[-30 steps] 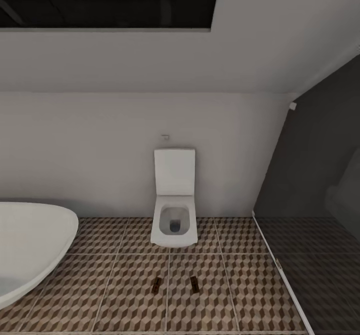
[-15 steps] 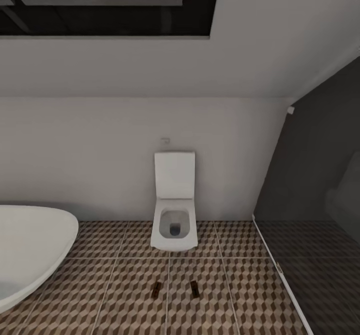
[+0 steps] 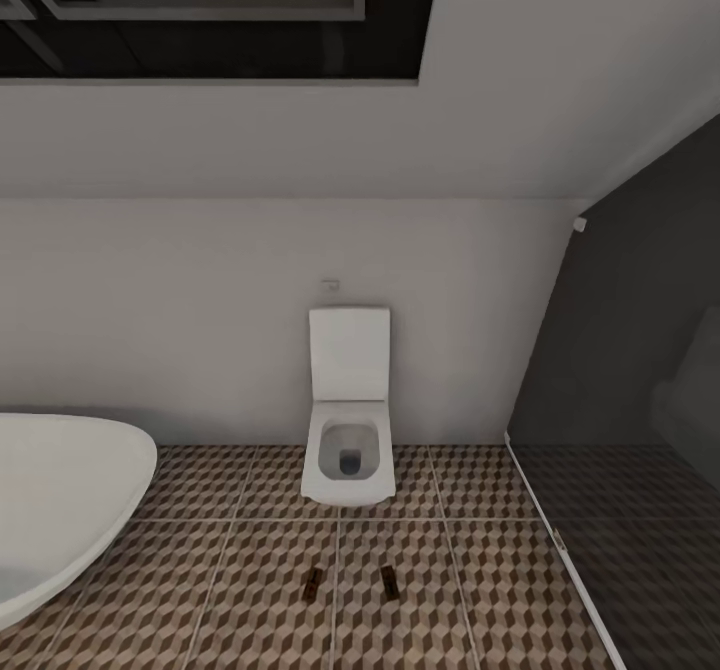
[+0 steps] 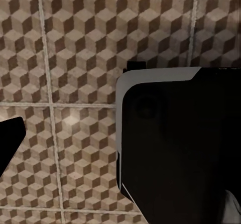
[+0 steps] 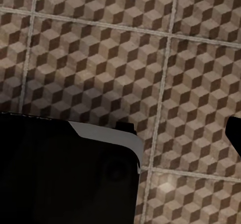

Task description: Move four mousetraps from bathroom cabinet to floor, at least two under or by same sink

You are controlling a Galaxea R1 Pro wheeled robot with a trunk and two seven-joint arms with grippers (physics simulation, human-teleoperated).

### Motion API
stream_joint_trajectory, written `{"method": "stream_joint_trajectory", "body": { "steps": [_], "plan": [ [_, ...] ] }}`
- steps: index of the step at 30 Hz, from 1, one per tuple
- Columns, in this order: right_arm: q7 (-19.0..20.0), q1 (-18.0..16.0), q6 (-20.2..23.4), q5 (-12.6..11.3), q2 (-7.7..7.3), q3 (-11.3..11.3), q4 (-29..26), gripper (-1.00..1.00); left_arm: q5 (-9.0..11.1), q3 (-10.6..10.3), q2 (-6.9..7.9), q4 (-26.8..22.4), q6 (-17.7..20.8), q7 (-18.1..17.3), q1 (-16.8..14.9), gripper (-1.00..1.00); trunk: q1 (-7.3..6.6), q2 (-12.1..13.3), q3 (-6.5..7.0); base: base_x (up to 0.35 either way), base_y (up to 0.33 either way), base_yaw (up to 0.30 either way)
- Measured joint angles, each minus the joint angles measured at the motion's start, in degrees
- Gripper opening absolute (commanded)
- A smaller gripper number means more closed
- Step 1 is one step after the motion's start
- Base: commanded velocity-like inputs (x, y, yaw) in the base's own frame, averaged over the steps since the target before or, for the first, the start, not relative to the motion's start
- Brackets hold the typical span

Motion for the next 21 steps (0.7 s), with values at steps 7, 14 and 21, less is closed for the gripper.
{"method": "stream_joint_trajectory", "body": {
  "steps": [7, 14, 21],
  "plan": [
    [0.11, 0.00, 0.13, 0.13, 0.04, 0.06, 0.26, 1.00, 0.00, -0.03, -0.51, 0.14, 0.03, -0.10, 0.00, 1.00, 0.00, 0.00, 0.02, 0.000, 0.000, 0.000],
    [0.01, -0.01, 0.20, -0.13, -0.59, -0.17, 0.31, 1.00, 0.19, 0.08, -0.04, 0.20, 0.10, 0.18, 0.00, 1.00, 0.00, 0.00, 0.02, 0.000, 0.000, 0.000],
    [0.51, -0.01, 0.30, -2.99, -4.23, -1.66, 0.38, 1.00, 1.65, 0.25, 3.22, 0.22, 0.11, 0.28, 0.00, 1.00, 0.00, 0.00, 0.02, 0.000, 0.000, 0.000]
  ]
}}
